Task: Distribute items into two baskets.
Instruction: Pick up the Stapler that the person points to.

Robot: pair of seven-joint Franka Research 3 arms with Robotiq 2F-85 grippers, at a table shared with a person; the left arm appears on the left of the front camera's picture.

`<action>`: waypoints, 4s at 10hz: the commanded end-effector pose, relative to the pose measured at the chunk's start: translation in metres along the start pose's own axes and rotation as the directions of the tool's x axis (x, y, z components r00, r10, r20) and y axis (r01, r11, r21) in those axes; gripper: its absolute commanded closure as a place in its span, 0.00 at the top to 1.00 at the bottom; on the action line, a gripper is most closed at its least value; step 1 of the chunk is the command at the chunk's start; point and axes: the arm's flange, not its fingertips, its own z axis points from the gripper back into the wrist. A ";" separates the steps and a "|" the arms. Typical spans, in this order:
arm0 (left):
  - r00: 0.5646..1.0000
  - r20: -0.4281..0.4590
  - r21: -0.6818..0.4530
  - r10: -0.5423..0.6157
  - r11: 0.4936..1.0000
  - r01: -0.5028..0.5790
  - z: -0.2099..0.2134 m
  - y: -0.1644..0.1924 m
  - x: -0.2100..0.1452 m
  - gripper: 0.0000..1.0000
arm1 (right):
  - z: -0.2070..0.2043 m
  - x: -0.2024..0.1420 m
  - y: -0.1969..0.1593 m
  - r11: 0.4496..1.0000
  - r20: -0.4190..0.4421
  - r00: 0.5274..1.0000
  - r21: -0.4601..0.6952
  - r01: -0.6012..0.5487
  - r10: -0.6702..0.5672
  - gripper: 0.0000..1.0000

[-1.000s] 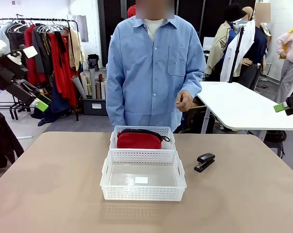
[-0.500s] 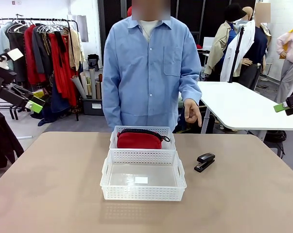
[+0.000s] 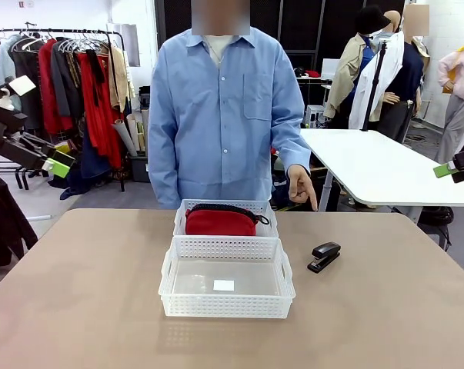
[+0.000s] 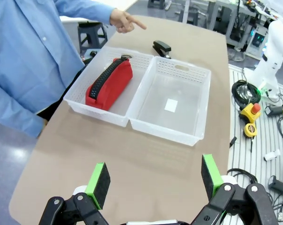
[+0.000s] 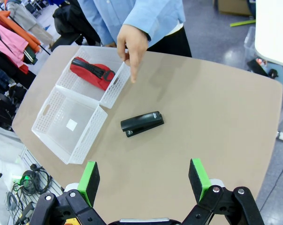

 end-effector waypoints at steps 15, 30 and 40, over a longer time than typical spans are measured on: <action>1.000 0.000 0.000 0.000 1.000 0.000 0.000 0.000 0.000 1.00 | -0.034 0.028 -0.005 0.994 -0.116 0.990 0.091 -0.067 0.077 1.00; 1.000 0.000 0.000 0.000 1.000 0.000 0.000 0.000 0.000 1.00 | -0.185 0.065 0.058 0.976 -0.446 0.871 -0.159 0.150 -0.207 1.00; 1.000 0.000 0.000 0.000 1.000 0.000 0.000 0.000 0.000 1.00 | -0.253 0.049 0.073 0.755 -0.231 0.793 -0.534 0.381 -0.563 1.00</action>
